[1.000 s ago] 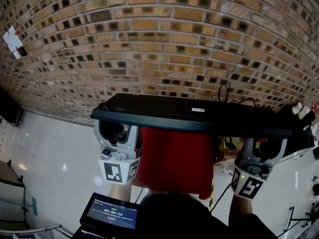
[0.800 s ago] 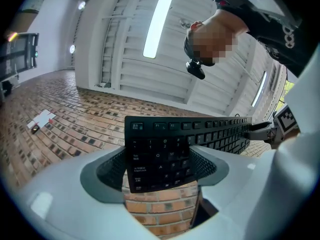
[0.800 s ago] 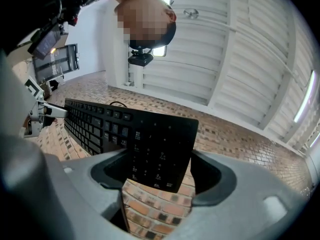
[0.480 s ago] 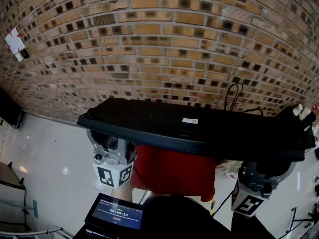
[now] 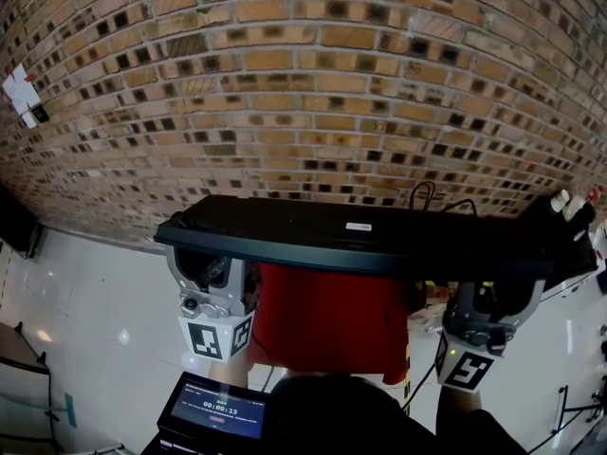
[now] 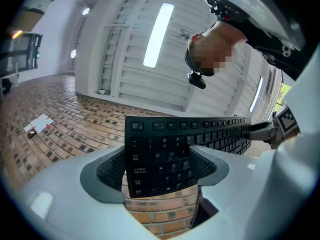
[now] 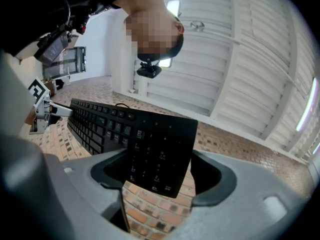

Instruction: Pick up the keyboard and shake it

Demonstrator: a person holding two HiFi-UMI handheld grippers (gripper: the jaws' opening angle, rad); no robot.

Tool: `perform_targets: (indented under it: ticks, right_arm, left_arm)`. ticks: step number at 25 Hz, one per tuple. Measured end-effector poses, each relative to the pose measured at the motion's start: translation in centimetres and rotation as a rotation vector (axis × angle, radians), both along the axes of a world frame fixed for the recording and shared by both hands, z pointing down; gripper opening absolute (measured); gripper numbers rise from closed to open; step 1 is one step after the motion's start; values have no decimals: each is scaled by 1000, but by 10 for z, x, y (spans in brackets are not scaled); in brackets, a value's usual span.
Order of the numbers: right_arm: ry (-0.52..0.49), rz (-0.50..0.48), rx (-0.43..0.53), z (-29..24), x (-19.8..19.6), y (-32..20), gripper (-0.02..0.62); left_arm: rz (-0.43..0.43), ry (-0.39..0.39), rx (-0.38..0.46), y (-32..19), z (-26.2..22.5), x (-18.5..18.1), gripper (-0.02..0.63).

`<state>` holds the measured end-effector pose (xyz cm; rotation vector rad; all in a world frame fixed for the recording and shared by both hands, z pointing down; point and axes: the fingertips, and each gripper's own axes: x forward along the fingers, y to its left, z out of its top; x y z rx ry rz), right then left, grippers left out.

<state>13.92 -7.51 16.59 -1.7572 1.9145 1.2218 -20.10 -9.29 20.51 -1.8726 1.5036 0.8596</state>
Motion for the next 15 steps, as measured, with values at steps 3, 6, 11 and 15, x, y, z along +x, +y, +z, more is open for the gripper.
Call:
perform_targets:
  ticks: [3, 6, 11, 15]
  right_arm:
    - [-111, -15, -57, 27, 25, -12, 350]
    - [-204, -7, -51, 36, 53, -10, 350]
    - [-321, 28, -62, 57, 95, 0, 350]
    - [-341, 43, -71, 61, 110, 7, 351]
  left_arm:
    - [-30, -106, 13, 1, -11, 20, 400]
    - [-56, -195, 63, 11, -27, 42, 399]
    - [-39, -268, 101, 19, -32, 84, 400]
    - [-9, -287, 103, 20, -35, 102, 400]
